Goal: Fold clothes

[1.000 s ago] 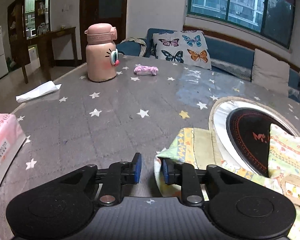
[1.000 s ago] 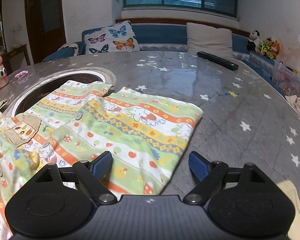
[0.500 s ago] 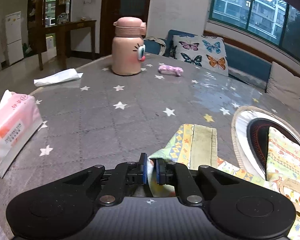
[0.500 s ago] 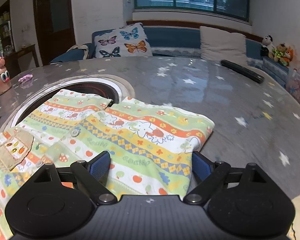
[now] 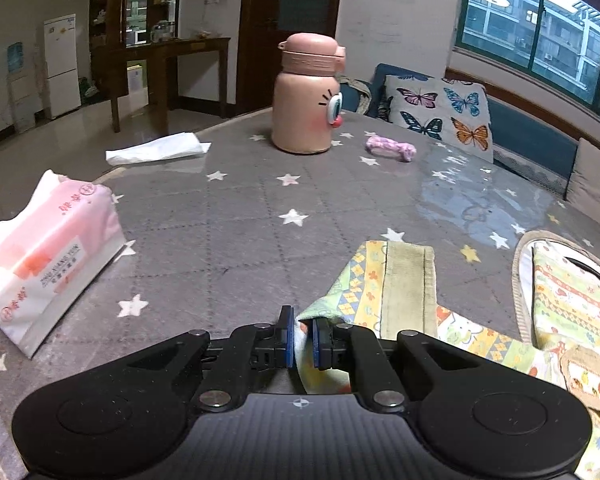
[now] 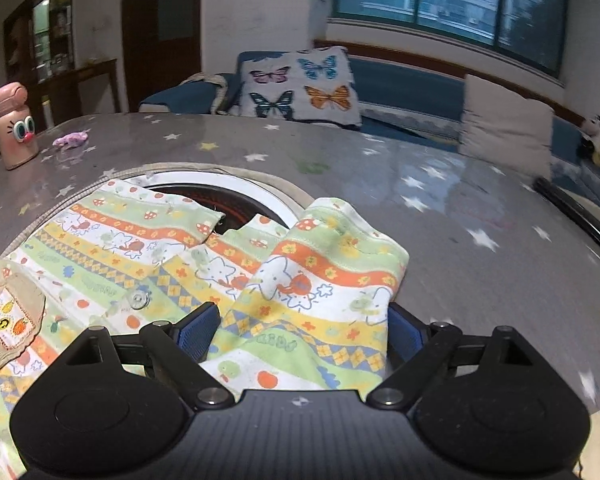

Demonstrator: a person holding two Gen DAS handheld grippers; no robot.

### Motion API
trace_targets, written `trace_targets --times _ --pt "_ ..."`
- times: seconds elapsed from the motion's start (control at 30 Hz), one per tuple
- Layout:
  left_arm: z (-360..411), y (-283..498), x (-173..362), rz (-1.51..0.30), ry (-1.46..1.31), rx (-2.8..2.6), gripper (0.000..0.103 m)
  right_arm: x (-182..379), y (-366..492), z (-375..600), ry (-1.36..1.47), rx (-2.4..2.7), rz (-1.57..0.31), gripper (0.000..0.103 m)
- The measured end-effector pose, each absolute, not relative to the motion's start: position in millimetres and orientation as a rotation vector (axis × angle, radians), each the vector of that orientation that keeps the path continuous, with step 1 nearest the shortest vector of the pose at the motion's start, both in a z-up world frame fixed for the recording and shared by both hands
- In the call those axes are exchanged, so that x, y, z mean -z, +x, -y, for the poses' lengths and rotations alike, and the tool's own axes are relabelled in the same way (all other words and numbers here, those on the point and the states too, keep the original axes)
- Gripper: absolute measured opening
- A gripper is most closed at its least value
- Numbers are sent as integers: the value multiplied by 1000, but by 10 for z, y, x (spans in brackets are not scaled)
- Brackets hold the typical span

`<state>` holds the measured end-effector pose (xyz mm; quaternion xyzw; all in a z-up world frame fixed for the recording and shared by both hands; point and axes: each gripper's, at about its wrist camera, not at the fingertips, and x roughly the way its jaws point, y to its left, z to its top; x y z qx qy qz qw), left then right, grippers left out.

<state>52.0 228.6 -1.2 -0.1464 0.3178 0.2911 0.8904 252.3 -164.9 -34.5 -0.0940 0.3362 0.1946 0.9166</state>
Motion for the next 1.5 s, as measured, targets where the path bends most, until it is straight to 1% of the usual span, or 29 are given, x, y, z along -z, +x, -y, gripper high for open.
trace_targets --times 0.17,0.23,0.33,0.37,0.47,0.63,0.67,0.8,0.9,0.97,1.0,1.07,1.2,1.27,1.33,1.37,1.4,1.43,1.47,1.5 --pt "-2295 425 2 -671 -287 -602 19 282 2464 1711 -204 -426 -718 90" --pt "-2279 397 7 -672 -274 -599 19 244 2332 1813 -193 -431 -716 90" --pt "-2253 363 21 -669 -259 -594 19 204 2087 2025 -176 -429 -714 90" --pt "-2242 349 24 -667 -256 -593 16 199 2006 2108 -173 -425 -715 90" --pt "-2221 306 26 -666 -257 -589 14 205 1817 2335 -154 -399 -718 91" --pt "-2194 225 12 -671 -268 -587 13 218 1536 2690 -82 -372 -719 91" --pt "-2194 219 9 -674 -267 -587 16 215 1496 2741 -70 -372 -721 91" --pt "-2175 218 -9 -686 -248 -591 20 128 1409 2927 -13 -360 -704 91" --pt "-2142 232 -25 -688 -205 -599 27 29 1378 3057 34 -346 -679 91" --pt "-2128 244 -36 -687 -177 -607 38 0 1403 3164 56 -304 -670 91" --pt "-2129 243 -46 -682 -168 -610 40 3 1425 3218 54 -270 -667 91" --pt "-2135 239 -70 -670 -150 -617 53 34 1467 3317 20 -181 -656 89" --pt "-2129 223 -74 -664 -113 -602 57 119 1539 3491 -7 -43 -674 84" --pt "-2125 214 -76 -662 -94 -593 61 175 1553 3573 12 -13 -692 79" --pt "-2122 206 -77 -659 -75 -585 64 196 1545 3585 21 -10 -692 77" --pt "-2120 201 -78 -658 -66 -581 67 201 1543 3584 21 -9 -690 73" --pt "-2119 197 -78 -656 -57 -577 68 201 1543 3571 20 -7 -687 71" --pt "-2117 193 -79 -655 -48 -573 71 204 1544 3556 22 -4 -684 70" --pt "-2115 188 -80 -654 -38 -569 76 207 1541 3545 25 -1 -682 70" --pt "-2114 184 -80 -652 -29 -564 78 208 1533 3547 28 1 -682 70"
